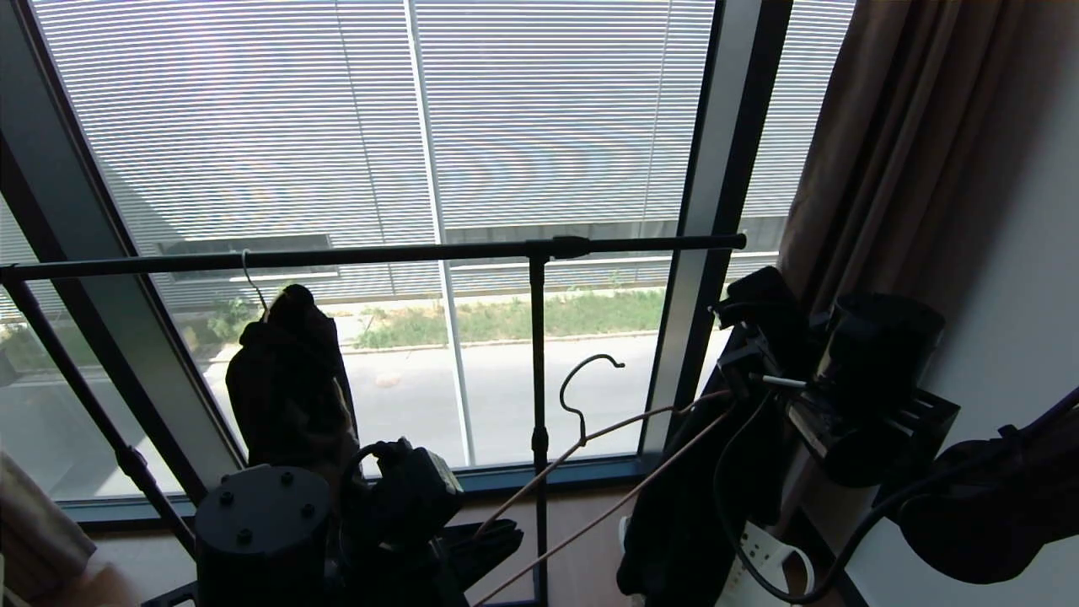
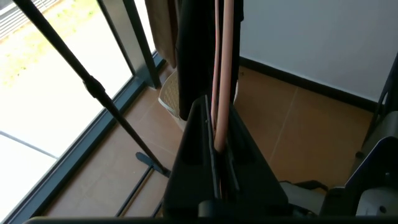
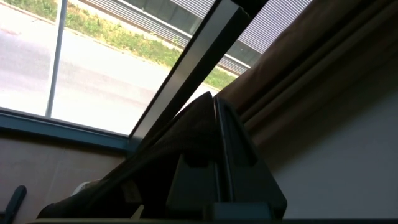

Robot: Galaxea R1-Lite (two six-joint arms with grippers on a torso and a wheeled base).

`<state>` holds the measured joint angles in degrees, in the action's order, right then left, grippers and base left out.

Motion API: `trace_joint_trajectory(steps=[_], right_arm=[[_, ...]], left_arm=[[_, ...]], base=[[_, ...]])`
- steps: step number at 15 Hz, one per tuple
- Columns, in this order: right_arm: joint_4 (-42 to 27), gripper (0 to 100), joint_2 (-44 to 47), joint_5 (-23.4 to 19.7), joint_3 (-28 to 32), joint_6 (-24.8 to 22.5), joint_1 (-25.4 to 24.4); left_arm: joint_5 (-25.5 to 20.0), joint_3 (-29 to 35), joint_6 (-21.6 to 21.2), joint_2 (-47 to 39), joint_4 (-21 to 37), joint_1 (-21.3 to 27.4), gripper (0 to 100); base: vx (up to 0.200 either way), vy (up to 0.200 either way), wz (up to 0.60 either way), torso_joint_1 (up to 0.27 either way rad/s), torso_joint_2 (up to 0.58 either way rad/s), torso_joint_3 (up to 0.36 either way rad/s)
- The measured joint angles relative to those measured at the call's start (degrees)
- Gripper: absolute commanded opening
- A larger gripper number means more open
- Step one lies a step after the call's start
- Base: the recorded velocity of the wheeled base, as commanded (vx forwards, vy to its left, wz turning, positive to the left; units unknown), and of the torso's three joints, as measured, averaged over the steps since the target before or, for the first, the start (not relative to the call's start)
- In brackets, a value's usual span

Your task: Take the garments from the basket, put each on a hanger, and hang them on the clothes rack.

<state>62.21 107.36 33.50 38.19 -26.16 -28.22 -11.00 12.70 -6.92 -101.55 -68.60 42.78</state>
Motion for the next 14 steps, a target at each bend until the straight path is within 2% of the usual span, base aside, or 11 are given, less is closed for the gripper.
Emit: trace_joint_trajectory(steps=[12, 14], right_arm=[[0.26, 0, 0.83, 0.09, -0.96, 0.22, -4.55], [2.24, 0, 0.88, 0.16, -1.23, 0.22, -5.86]], left_arm=[[2.49, 6.67, 1.65, -4.95, -0.29, 0.0, 0], [2.46, 6.84, 1.67, -5.23, -0.32, 0.49, 0]], base=[[0.0, 0.0, 0.0, 0.0, 0.0, 0.0], [0.0, 0.0, 0.0, 0.0, 0.0, 0.0]])
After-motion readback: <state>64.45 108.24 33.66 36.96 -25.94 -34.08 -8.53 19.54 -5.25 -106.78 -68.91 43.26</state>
